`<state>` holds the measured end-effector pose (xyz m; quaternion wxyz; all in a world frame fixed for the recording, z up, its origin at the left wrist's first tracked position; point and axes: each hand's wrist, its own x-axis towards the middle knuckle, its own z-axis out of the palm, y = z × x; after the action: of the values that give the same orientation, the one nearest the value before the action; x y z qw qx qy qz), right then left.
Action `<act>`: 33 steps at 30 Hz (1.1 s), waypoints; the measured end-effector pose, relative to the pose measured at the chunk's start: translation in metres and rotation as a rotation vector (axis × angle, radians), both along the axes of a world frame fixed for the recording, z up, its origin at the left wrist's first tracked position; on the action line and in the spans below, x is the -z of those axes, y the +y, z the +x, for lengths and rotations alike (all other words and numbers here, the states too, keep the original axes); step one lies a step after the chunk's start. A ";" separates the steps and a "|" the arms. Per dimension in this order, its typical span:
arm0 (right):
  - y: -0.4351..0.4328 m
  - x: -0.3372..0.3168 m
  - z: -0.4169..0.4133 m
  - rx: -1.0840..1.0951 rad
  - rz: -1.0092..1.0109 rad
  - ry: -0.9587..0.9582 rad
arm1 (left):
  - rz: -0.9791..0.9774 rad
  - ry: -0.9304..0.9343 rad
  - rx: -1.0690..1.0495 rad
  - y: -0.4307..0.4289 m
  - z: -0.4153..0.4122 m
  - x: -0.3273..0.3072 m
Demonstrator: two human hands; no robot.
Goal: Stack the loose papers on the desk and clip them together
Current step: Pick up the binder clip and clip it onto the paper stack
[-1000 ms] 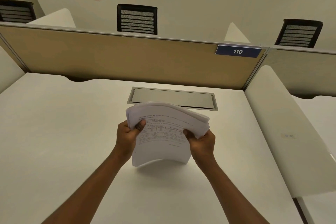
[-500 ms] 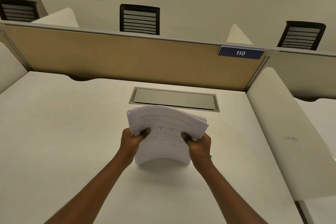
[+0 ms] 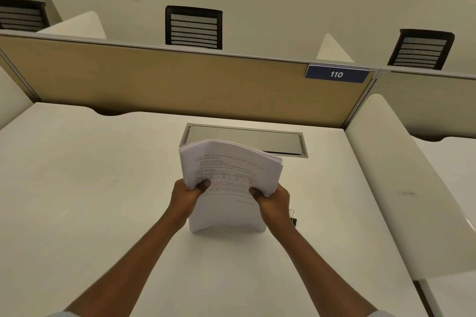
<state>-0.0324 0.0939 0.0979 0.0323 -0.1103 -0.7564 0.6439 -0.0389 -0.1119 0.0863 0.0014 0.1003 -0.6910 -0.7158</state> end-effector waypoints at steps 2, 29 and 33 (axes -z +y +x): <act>0.000 0.000 -0.004 -0.004 0.008 -0.007 | 0.000 -0.002 0.000 0.000 -0.002 0.000; 0.020 -0.039 -0.002 -0.067 -0.160 -0.045 | 0.023 0.115 0.147 -0.007 -0.007 -0.069; 0.024 -0.035 -0.002 -0.096 -0.140 -0.052 | 0.029 0.089 0.129 -0.005 -0.004 -0.064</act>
<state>-0.0348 0.1179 0.1327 -0.0260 -0.0926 -0.7145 0.6930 -0.0433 -0.1169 0.1500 -0.0155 0.0235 -0.6850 -0.7280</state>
